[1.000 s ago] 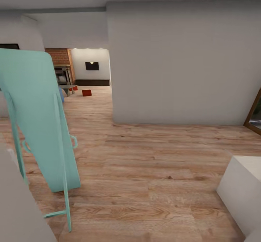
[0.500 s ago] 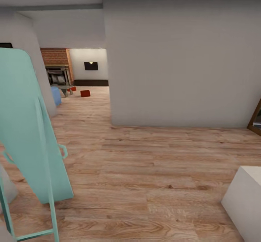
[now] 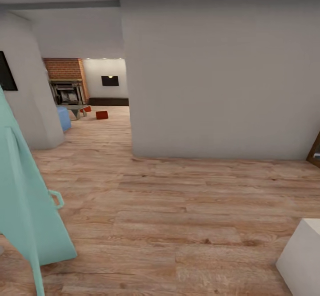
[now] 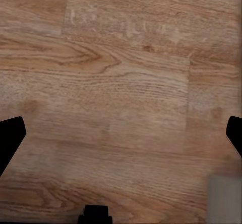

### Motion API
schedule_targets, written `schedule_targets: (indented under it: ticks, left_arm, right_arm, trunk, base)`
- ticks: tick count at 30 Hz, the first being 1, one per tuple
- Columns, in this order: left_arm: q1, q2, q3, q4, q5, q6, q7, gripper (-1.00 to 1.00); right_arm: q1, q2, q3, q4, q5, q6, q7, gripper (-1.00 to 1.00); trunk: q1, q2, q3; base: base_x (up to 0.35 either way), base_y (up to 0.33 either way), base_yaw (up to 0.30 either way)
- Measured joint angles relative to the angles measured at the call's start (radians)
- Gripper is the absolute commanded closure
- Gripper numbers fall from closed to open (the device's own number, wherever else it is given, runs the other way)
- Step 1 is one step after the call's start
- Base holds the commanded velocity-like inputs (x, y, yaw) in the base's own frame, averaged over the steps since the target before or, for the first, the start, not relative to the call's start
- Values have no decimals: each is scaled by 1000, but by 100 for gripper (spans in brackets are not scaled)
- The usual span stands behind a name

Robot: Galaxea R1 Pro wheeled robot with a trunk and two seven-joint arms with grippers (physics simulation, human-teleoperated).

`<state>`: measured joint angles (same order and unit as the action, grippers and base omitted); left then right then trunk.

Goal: Move the two storage containers from the living room to the garage. In the garage, place one container on the floor and stack the other container on top of it (either order is fine).

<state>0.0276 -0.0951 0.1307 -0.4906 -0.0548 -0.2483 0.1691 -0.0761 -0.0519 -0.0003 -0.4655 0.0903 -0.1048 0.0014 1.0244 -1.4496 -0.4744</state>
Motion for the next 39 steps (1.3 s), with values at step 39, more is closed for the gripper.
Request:
schedule_targets:
  ticks: [39]
  left_arm:
    - [0, 11, 17, 0, 2, 6, 2, -100]
  right_arm:
    - [0, 0, 1, 0, 4, 0, 0, -100]
  trunk:
    - [0, 0, 0]
  base:
    - [327, -3, 105]
